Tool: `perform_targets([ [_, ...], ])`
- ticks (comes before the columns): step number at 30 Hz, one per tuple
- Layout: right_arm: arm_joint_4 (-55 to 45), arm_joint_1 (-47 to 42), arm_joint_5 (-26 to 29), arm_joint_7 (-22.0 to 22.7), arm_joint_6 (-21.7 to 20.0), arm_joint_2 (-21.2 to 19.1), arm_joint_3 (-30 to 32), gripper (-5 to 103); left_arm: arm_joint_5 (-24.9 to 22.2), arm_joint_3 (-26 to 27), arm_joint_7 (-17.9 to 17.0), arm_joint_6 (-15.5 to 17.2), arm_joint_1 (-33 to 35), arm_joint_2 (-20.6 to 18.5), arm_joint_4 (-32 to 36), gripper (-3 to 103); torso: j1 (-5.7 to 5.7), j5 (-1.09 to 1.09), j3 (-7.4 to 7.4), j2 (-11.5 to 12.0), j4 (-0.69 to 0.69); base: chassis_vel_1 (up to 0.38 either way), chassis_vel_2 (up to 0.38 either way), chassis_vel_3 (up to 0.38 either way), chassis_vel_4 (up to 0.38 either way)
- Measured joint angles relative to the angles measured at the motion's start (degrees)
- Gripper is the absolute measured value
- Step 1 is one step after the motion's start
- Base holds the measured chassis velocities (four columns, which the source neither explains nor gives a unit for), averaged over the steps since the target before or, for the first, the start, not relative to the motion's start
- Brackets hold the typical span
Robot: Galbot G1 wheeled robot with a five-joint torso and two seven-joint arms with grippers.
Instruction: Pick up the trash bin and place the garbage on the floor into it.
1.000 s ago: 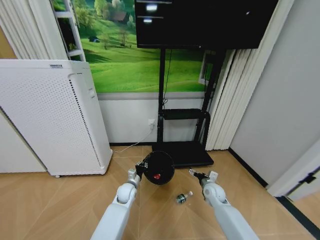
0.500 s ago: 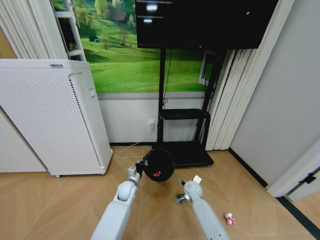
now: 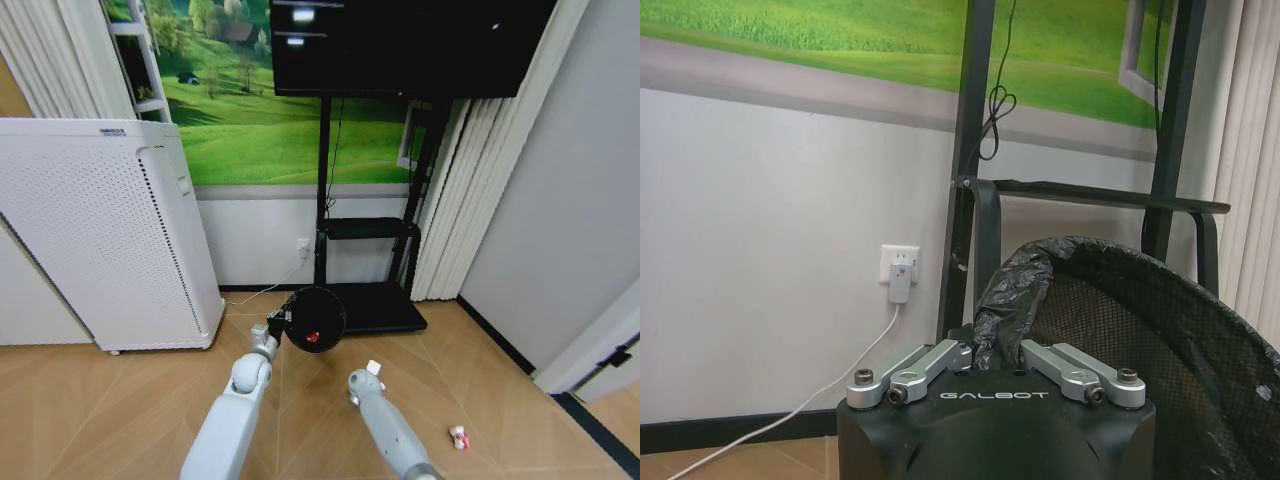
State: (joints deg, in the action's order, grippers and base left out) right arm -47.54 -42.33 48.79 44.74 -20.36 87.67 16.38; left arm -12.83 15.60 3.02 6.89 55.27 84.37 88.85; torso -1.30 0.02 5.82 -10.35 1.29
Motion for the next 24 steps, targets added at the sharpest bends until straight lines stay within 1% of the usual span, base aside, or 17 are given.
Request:
perform_targets([
  [3, 6.2, 3.5, -3.2, -0.6, 1.9, 2.3, 1.2, 100, 0.0, 0.5, 0.0, 0.0, 0.8, -0.2, 0.9, 7, 0.0, -0.01, 0.0, 0.0, -0.02, 0.0, 0.0, 0.0, 0.0],
  [7, 9.4, 4.6, -4.8, -1.0, 2.9, 3.4, 1.9, 100, -0.2, 1.0, 0.0, 0.0, 1.5, -0.7, 1.9, 7, 0.0, -0.01, 0.0, 0.0, -0.01, 0.0, 0.0, 0.0, 0.0],
  [11, 11.0, 5.0, -4.5, -0.1, 3.7, 3.9, 2.4, 100, -0.4, 1.3, 0.0, 0.0, 1.8, -1.0, 2.3, 7, 0.0, -0.01, 0.0, 0.0, -0.02, 0.0, 0.0, 0.0, 0.0],
  [17, 13.4, 4.8, -2.5, 0.9, 5.5, 3.7, 2.5, 100, -0.4, 1.3, 0.0, 0.1, 2.2, -1.0, 2.7, 7, 0.0, -0.01, -0.01, 0.0, -0.01, 0.0, 0.0, 0.0, 0.0],
  [19, 14.1, 4.6, -2.1, 0.8, 5.8, 3.6, 2.5, 100, -0.4, 1.3, 0.0, 0.1, 2.2, -1.0, 2.7, 7, 0.0, -0.01, -0.01, 0.0, 0.0, 0.0, 0.0, 0.0, 0.0],
  [21, 15.6, 4.5, -1.7, -0.4, 7.1, 3.4, 2.6, 100, -0.4, 1.1, 0.0, 0.1, 2.3, -1.0, 2.9, 7, 0.0, -0.01, -0.01, 0.0, 0.0, 0.0, 0.0, 0.0, 0.0],
  [24, 16.0, 4.5, -1.2, -0.9, 7.6, 3.3, 2.6, 100, -0.4, 1.0, 0.0, 0.2, 2.4, -1.0, 3.0, 7, 0.0, -0.02, 0.0, 0.0, 0.0, 0.0, 0.0, 0.0, 0.0],
])
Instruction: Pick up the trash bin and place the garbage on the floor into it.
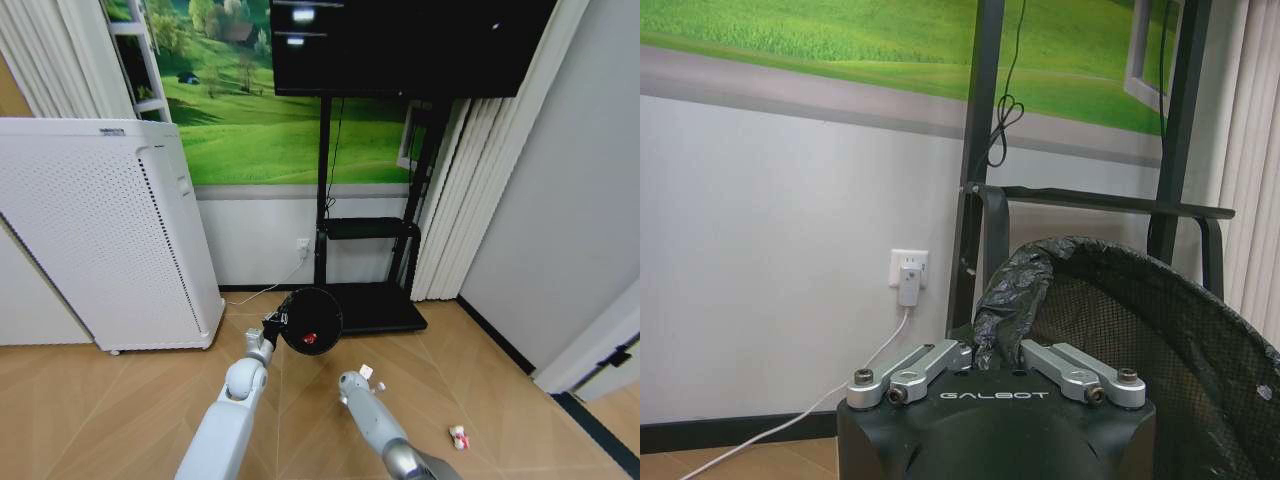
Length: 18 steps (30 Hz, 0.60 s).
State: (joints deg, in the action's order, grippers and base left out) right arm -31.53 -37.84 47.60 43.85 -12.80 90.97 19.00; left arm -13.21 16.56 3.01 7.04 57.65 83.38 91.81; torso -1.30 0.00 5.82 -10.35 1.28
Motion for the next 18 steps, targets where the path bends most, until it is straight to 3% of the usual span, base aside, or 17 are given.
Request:
perform_targets([
  [10, 1.3, -0.4, 2.2, -2.3, 1.4, 0.0, 0.0, 97, 0.0, 0.0, 0.0, 0.1, 0.2, -0.5, 0.4, 7, 0.0, 0.0, 0.0, 0.0, 0.0, 0.0, 0.0, 0.0, 0.0],
  [18, 2.6, -1.0, 0.7, -3.8, 3.1, 0.9, -0.2, 66, -0.2, -0.3, -0.2, 0.1, 0.6, -0.5, 0.9, 7, 0.0, 0.0, 0.0, 0.0, 0.0, 0.0, 0.0, 0.0, 0.0],
])
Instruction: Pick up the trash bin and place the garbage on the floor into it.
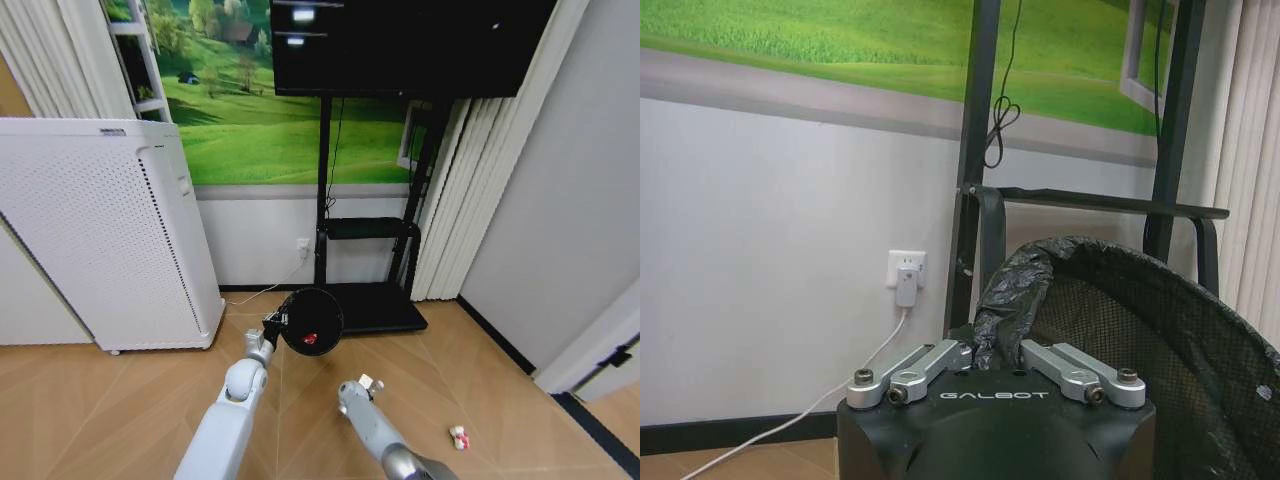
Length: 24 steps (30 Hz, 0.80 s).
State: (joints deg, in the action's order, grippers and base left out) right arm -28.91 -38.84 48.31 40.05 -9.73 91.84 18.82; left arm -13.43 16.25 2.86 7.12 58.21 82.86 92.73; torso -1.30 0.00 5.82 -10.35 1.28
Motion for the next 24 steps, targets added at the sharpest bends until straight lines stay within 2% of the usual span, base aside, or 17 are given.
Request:
perform_targets([
  [1, 0.0, 0.0, 0.0, 0.0, 0.0, 0.0, 0.0, 66, 0.0, 0.0, 0.0, 0.0, 0.0, 0.0, 0.0, 7, 0.0, 0.0, 0.0, 0.0, 0.0, 0.0, 0.0, 0.0, 0.0],
  [3, -0.4, -0.3, -0.7, -0.1, 0.1, -0.2, 0.0, 55, 0.0, 0.0, 0.0, 0.0, 0.2, 0.0, 0.2, 7, 0.0, 0.0, 0.0, 0.0, 0.0, 0.0, 0.0, 0.0, 0.0],
  [4, -0.4, -0.3, -0.7, -0.1, 0.1, -0.2, 0.0, 55, 0.0, 0.0, 0.0, 0.0, 0.2, 0.0, 0.2, 7, 0.0, 0.0, 0.0, 0.0, 0.0, 0.0, 0.0, 0.0, 0.0],
  [6, -0.6, -0.3, -1.1, -0.2, 0.3, -0.5, 0.0, 44, 0.0, 0.1, 0.1, 0.0, 0.4, 0.0, 0.2, 7, 0.0, 0.0, 0.0, 0.0, 0.0, 0.0, 0.0, 0.0, 0.0],
  [11, -1.7, -0.7, -1.7, -0.1, 0.5, -1.1, -0.1, 34, 0.0, 0.3, 0.1, 0.0, 0.5, 0.0, 0.4, 7, 0.0, 0.0, 0.0, 0.0, 0.0, 0.0, 0.0, 0.0, 0.0],
  [13, -7.7, -3.8, -3.1, 0.6, 0.3, -2.6, 0.1, 29, 0.0, 0.8, 0.1, 0.0, 0.8, -0.1, 0.5, 7, 0.0, -0.02, 0.0, 0.0, -0.01, 0.0, 0.0, 0.0, 0.0],
  [14, -7.7, -3.8, -3.1, 0.6, 0.3, -2.6, 0.1, 29, 0.0, 0.8, 0.1, 0.0, 0.8, -0.1, 0.5, 7, 0.0, -0.02, 0.0, 0.0, -0.01, 0.0, 0.0, 0.0, 0.0],
  [15, -12.2, -6.1, -4.2, 0.7, -0.1, -3.7, 0.2, 29, 0.0, 1.2, 0.1, 0.0, 1.0, -0.2, 0.5, 7, 0.0, -0.03, 0.0, 0.0, -0.02, 0.0, 0.0, 0.0, 0.0],
  [16, -21.7, -10.8, -6.1, 0.7, -1.1, -6.7, 0.6, 26, 0.0, 2.0, 0.2, -0.1, 1.5, -0.5, 0.5, 7, 0.0, 0.0, 0.0, 0.0, 0.01, 0.0, 0.0, 0.0, 0.0],
  [17, -21.7, -10.8, -6.1, 0.7, -1.1, -6.7, 0.6, 26, 0.0, 2.0, 0.2, -0.1, 1.5, -0.5, 0.5, 7, 0.0, 0.0, 0.0, 0.0, 0.01, 0.0, 0.0, 0.0, 0.0],
  [18, -28.4, -13.5, -6.9, 0.7, -2.0, -8.7, 1.2, 26, 0.0, 2.5, 0.5, -0.2, 1.7, -0.6, 0.3, 7, 0.0, 0.0, 0.0, 0.0, 0.02, 0.0, 0.0, 0.0, 0.0],
  [20, -28.4, -13.5, -6.9, 0.7, -2.0, -8.7, 1.2, 26, 0.0, 2.5, 0.5, -0.2, 1.7, -0.6, 0.3, 7, 0.0, 0.0, 0.0, 0.0, 0.02, 0.0, 0.0, 0.0, 0.0],
  [21, -33.0, -15.1, -7.0, 0.7, -2.6, -10.0, 1.7, 26, 0.0, 2.8, 0.7, -0.2, 1.7, -0.7, 0.2, 7, 0.0, -0.01, 0.0, 0.0, 0.03, 0.0, 0.0, 0.0, 0.0],
  [23, -35.0, -15.8, -7.0, 0.7, -2.8, -10.6, 2.1, 26, 0.0, 2.9, 0.8, -0.2, 1.8, -0.8, 0.2, 7, 0.0, 0.01, 0.0, 0.0, 0.03, 0.0, 0.0, 0.0, 0.0],
  [24, -38.3, -16.8, -6.7, 0.6, -3.2, -11.6, 2.7, 26, 0.0, 2.9, 0.9, -0.3, 1.8, -0.9, 0.1, 7, 0.01, 0.02, -0.01, 0.0, -0.01, 0.0, 0.0, 0.0, 0.0],
])
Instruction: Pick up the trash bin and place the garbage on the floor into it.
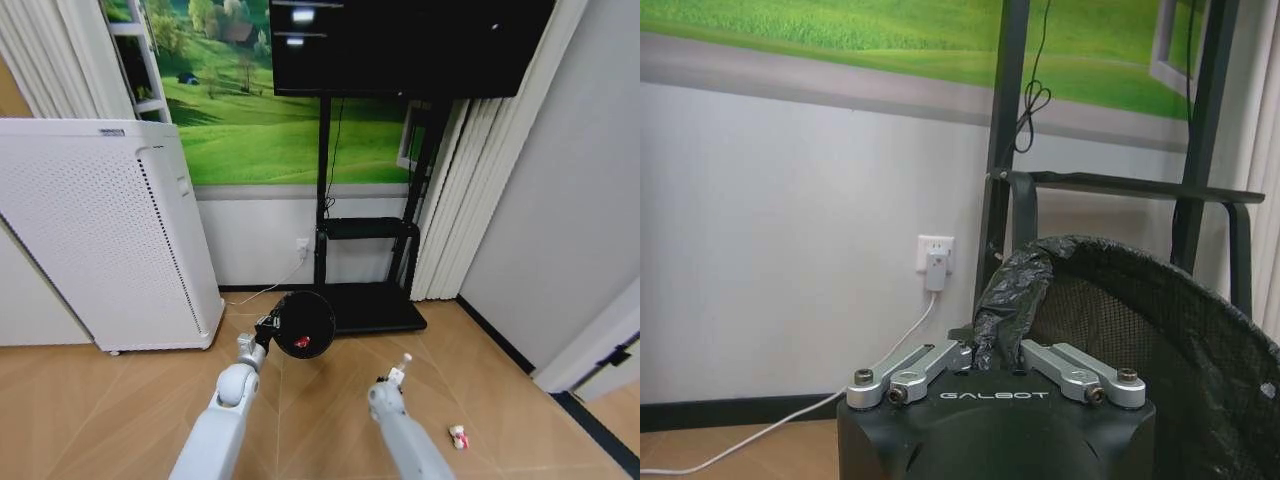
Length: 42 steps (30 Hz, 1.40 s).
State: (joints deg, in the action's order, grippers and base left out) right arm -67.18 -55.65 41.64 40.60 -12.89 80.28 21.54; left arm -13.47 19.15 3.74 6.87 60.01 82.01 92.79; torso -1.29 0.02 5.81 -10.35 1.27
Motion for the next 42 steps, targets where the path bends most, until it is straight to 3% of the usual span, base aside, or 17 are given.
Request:
perform_targets([
  [2, -4.3, -1.7, 0.5, -0.4, -0.4, -1.3, 1.3, 26, -0.2, 0.0, 0.1, 0.0, -0.1, -0.1, -0.2, 7, -0.01, -0.11, 0.01, 0.0, -0.02, 0.0, 0.0, 0.0, 0.0],
  [3, -13.1, -4.5, 0.4, -2.3, -1.9, -2.9, 5.3, 26, -0.3, -0.1, 0.0, 0.0, -0.5, -0.2, -0.8, 7, 0.0, 0.05, 0.0, 0.0, -0.02, 0.0, 0.0, 0.0, 0.0],
  [4, -23.9, -7.6, 2.0, -4.0, -3.8, -4.0, 8.6, 26, -0.4, -0.7, 0.0, -0.1, -1.2, 0.1, -1.8, 7, -0.01, -0.08, 0.0, 0.0, 0.03, 0.0, 0.0, 0.0, 0.0],
  [5, -23.9, -7.6, 2.0, -4.0, -3.8, -4.0, 8.6, 26, -0.4, -0.7, 0.0, -0.1, -1.2, 0.1, -1.8, 7, -0.01, -0.08, 0.0, 0.0, 0.03, 0.0, 0.0, 0.0, 0.0],
  [6, -33.3, -9.8, 3.6, -5.4, -4.9, -4.4, 10.1, 26, -0.6, -1.7, 0.0, -0.2, -1.9, 0.9, -3.3, 7, 0.0, 0.04, 0.0, 0.0, 0.03, 0.0, 0.0, 0.0, 0.0],
  [9, -41.3, -11.7, 3.9, -7.0, -5.6, -4.3, 9.1, 26, -2.6, -3.1, -0.7, -0.3, -2.6, 2.9, -5.7, 7, 0.0, -0.08, 0.0, 0.0, 0.02, 0.0, 0.0, 0.0, 0.0],
  [11, -44.8, -12.3, 3.0, -8.5, -6.2, -4.0, 7.5, 26, -3.4, -4.0, -1.4, -0.4, -2.9, 5.0, -7.5, 7, 0.0, 0.0, 0.0, 0.0, 0.01, 0.0, 0.0, 0.0, 0.0],
  [18, -45.8, -12.4, -3.1, -14.6, -7.7, -4.0, 1.8, 25, -3.8, -6.7, -5.3, -1.5, -3.7, 9.9, -11.7, 7, 0.0, -0.03, 0.01, 0.0, 0.01, 0.0, 0.0, 0.0, 0.0],
  [22, -45.0, -11.9, -5.9, -18.3, -8.2, -4.2, -3.2, 25, -6.4, -10.0, -7.3, -1.3, -4.9, 10.1, -13.3, 7, 0.0, -0.03, 0.01, 0.0, 0.01, 0.0, 0.0, 0.0, 0.0],
  [30, -42.1, -11.1, -9.7, -22.9, -11.3, -4.7, -9.4, 24, -6.5, -11.5, -7.3, -0.8, -5.3, 10.1, -13.2, 7, 0.0, -0.02, 0.01, 0.0, 0.01, 0.0, 0.0, 0.0, 0.0],
  [32, -40.1, -10.7, -10.6, -22.7, -11.3, -4.5, -10.7, 34, -6.4, -11.6, -6.9, -0.6, -5.1, 10.1, -12.5, 7, 0.0, -0.02, 0.01, 0.0, 0.0, 0.0, 0.0, 0.0, 0.0],
  [34, -39.8, -10.6, -10.7, -22.7, -11.3, -4.5, -10.8, 34, -6.3, -11.6, -6.8, -0.5, -5.0, 10.1, -12.4, 7, -0.01, -0.02, 0.01, 0.0, 0.0, 0.0, 0.0, 0.0, 0.0],
  [35, -39.1, -10.5, -11.1, -22.6, -11.2, -4.4, -10.9, 46, -6.1, -11.4, -6.6, -0.5, -4.9, 10.1, -12.2, 7, -0.01, -0.02, 0.01, 0.0, 0.01, 0.0, 0.0, 0.0, 0.0],
  [38, -38.9, -10.4, -11.5, -22.6, -11.2, -4.4, -10.9, 46, -5.9, -11.3, -6.4, -0.4, -4.8, 10.1, -12.0, 7, -0.01, -0.02, 0.01, 0.0, 0.01, 0.0, 0.0, 0.0, 0.0],
  [40, -39.0, -10.4, -11.6, -22.5, -11.1, -4.6, -10.7, 61, -5.7, -11.2, -6.2, -0.4, -4.7, 10.1, -11.9, 7, 0.0, -0.02, 0.01, 0.0, 0.01, 0.0, 0.0, 0.0, 0.0],
  [42, -39.3, -10.4, -11.6, -22.4, -11.1, -4.7, -10.6, 67, -5.6, -11.3, -6.1, -0.4, -4.8, 10.1, -11.9, 7, -0.01, -0.02, 0.01, 0.0, 0.01, 0.0, 0.0, 0.0, 0.0],
])
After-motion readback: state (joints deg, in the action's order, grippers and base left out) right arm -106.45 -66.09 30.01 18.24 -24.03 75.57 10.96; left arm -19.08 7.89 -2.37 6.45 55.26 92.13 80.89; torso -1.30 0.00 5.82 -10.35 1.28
